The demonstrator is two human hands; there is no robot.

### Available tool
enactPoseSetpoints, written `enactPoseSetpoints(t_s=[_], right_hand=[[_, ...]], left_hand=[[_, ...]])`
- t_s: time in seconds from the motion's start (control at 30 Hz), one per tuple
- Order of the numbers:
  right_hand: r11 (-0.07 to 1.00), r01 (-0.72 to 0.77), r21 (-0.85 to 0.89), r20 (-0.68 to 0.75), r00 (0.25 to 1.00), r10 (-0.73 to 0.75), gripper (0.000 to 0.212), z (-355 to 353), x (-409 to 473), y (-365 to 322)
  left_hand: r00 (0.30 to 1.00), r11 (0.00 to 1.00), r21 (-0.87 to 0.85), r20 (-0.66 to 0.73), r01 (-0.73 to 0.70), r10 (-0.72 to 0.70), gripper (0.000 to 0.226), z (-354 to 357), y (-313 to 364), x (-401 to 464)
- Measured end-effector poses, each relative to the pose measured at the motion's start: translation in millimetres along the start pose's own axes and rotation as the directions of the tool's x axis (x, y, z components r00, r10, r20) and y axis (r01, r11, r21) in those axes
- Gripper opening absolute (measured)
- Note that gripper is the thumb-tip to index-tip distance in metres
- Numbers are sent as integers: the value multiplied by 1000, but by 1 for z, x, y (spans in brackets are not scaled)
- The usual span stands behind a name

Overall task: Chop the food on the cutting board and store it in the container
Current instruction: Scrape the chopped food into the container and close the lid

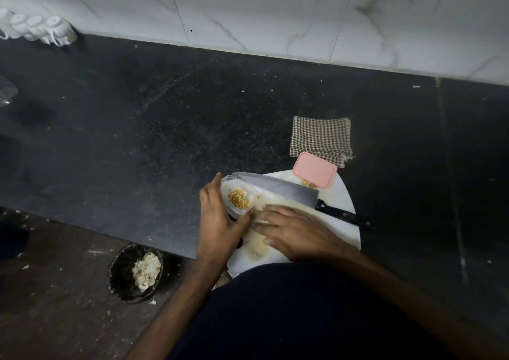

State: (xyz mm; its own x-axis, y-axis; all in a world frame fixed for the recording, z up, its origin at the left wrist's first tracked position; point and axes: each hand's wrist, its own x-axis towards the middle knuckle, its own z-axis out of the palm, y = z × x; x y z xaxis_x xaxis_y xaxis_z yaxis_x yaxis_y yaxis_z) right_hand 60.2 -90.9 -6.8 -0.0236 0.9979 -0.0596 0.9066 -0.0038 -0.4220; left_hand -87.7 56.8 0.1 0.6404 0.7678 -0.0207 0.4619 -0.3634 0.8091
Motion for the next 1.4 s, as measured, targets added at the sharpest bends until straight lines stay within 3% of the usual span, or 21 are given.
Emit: enactPoseSetpoints(t_s=[0.17, 0.33, 0.43, 0.57, 0.83, 0.9, 1.0, 1.07, 1.2, 1.4], right_hand=[[993, 33, -114, -86, 995, -43, 36, 2, -9, 6], [988, -116, -98, -238, 967, 90, 30, 2, -20, 10], [985, -159, -65, -195, 970, 144, 31, 5, -29, 11], [988, -116, -100, -104, 989, 106, 43, -2, -38, 4], [960, -266, -93, -45, 964, 262, 23, -7, -22, 1], [948, -316, -27, -45, 948, 315, 19, -8, -17, 4], [890, -397, 226, -74, 904, 422, 21, -17, -15, 8], [857, -366, 362, -162, 881, 444, 20, -25, -14, 9], [884, -210, 418, -351, 860, 370, 20, -40, -2, -1], [909, -104, 403, -273, 935, 228, 33, -48, 15, -22]], left_hand=[[1000, 1000, 3, 5, 0, 0, 100, 0, 0, 3], [1000, 1000, 11, 21, -12, 12, 100, 2, 0, -2], [999, 1000, 13, 38, -20, 19, 99, 4, -1, -4], [999, 1000, 7, 39, -17, 17, 97, 8, 4, -7], [998, 999, -9, 43, -37, 37, 99, 11, 6, -17], [998, 999, 0, 47, -37, 37, 99, 11, 7, -19], [998, 999, 17, 51, -34, 33, 99, 10, 8, -20], [998, 999, 15, 53, -42, 41, 99, 10, 8, -20], [994, 996, 29, 65, -88, 86, 98, 12, 11, -16], [986, 990, 19, 91, -139, 136, 94, 15, 14, -13]])
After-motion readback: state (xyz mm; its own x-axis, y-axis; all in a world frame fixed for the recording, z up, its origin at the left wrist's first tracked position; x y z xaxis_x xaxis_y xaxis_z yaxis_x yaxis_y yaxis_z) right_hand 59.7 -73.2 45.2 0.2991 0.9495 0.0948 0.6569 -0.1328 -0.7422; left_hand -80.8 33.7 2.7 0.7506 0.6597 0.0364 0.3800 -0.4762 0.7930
